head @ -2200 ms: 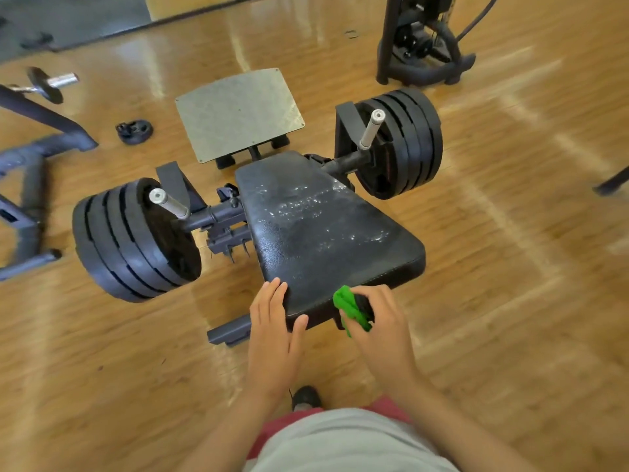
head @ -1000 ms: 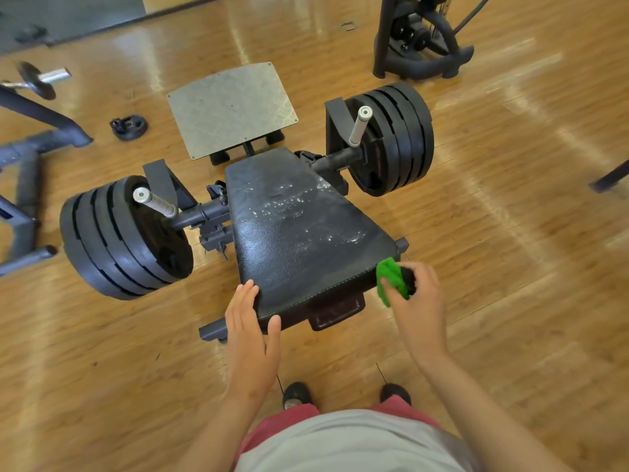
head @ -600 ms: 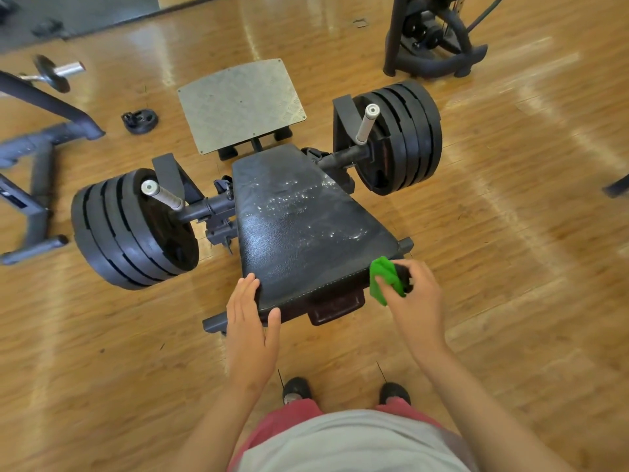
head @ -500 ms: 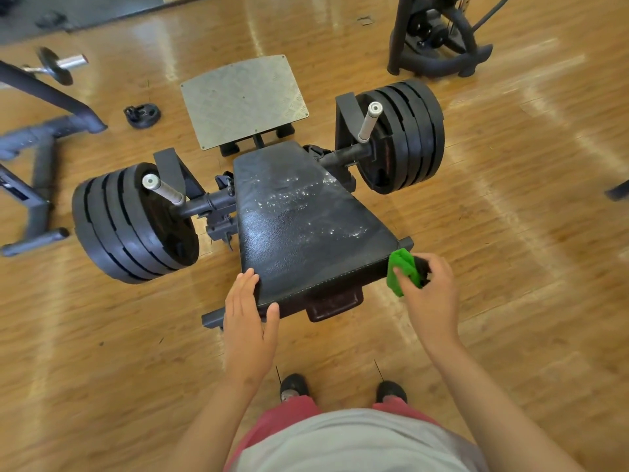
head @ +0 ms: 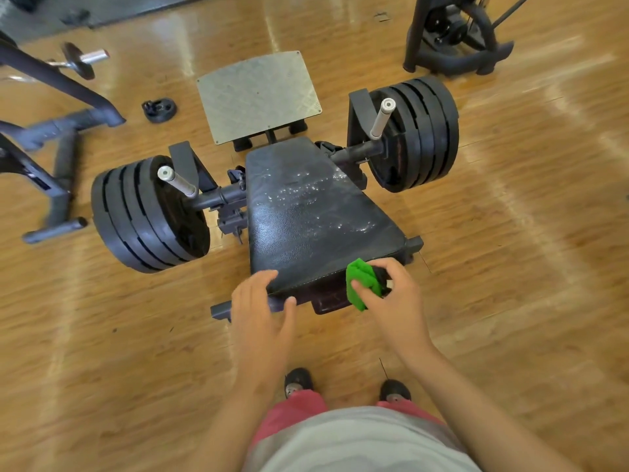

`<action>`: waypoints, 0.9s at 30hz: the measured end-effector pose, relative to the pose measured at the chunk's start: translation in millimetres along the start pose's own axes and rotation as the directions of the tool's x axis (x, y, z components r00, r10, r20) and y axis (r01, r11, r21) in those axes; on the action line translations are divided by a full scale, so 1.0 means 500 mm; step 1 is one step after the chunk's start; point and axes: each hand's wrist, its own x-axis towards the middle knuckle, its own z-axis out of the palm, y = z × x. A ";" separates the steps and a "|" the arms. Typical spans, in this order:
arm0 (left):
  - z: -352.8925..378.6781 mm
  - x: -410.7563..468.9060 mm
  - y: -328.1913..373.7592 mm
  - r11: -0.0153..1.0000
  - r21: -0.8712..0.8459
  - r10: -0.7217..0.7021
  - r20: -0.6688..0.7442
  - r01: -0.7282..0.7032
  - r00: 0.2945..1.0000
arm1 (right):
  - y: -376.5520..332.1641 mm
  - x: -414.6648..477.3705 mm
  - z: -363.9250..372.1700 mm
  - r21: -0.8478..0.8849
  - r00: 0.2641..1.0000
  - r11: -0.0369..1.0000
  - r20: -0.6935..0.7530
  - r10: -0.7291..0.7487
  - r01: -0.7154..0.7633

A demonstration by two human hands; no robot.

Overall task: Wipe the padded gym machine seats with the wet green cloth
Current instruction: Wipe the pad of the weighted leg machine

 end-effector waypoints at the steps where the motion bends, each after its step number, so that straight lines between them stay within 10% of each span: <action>1: -0.006 -0.007 0.028 0.994 -0.110 0.005 0.027 -0.002 1.000 | -0.007 0.000 -0.009 0.031 1.000 0.999 -0.008 0.031 -0.030; 9: 0.042 -0.050 0.127 0.958 -0.265 0.164 0.187 -0.111 0.969 | -0.058 -0.031 -0.032 0.179 0.993 0.982 0.106 0.046 -0.065; 27: 0.021 -0.055 0.082 0.864 -0.431 -0.265 0.051 0.261 0.963 | -0.051 -0.044 -0.038 0.087 0.914 0.978 0.348 -0.210 0.191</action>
